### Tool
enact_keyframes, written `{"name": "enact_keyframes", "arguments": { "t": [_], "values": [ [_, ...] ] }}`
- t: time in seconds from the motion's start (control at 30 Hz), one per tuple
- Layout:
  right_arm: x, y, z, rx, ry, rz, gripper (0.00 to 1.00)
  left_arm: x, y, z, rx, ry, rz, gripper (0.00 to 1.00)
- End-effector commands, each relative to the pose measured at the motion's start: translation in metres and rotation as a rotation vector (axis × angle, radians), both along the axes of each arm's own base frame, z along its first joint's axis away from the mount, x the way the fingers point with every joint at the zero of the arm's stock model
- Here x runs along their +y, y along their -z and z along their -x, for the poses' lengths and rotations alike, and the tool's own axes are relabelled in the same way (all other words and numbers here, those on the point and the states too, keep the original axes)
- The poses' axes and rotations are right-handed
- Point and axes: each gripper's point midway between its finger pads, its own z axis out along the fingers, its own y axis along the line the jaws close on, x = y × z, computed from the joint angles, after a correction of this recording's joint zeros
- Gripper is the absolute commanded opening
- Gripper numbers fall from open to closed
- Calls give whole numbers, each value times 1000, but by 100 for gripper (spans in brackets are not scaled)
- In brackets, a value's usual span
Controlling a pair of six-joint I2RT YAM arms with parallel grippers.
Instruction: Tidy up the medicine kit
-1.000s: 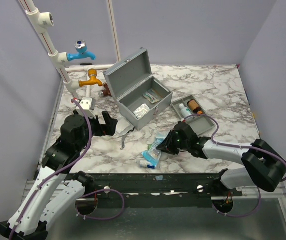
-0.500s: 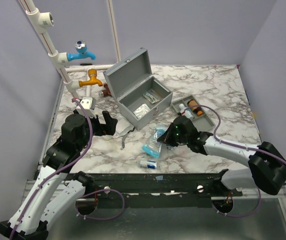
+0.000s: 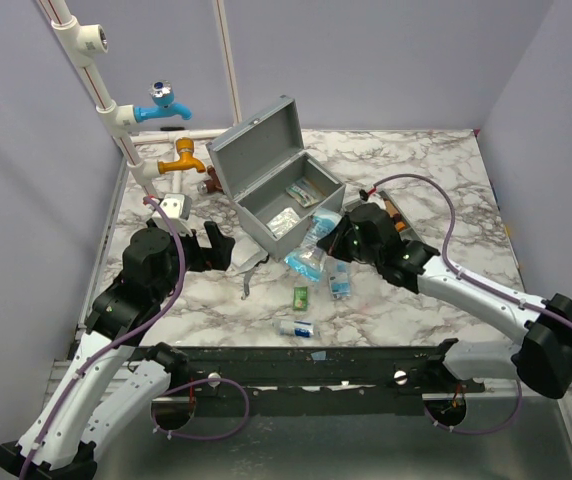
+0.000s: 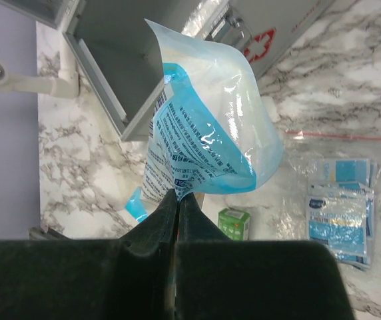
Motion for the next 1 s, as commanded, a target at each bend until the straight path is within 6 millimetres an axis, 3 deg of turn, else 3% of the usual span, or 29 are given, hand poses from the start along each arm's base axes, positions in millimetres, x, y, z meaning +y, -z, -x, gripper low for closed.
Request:
{"name": "enact_keyframes", "arguments": {
  "t": [0.0,0.27,0.6,0.73,0.97],
  "values": [
    [-3,-18,-22,-61,64,51,1,-2,-2,1,-10,18,3,99],
    [22,-41,-66,-60,139,-51,1,-1,-3,2,-17,14,6,99],
    [40,-6,-131,63,189,-210,1,-2,-7,4,-31,26,21,99],
    [57,-1,-147,81,146,-287,1,-3,-7,4,-30,28,20,99],
    [70,15,-173,91,155,-274,1,-4,-5,3,-21,32,18,99]
  ]
}}
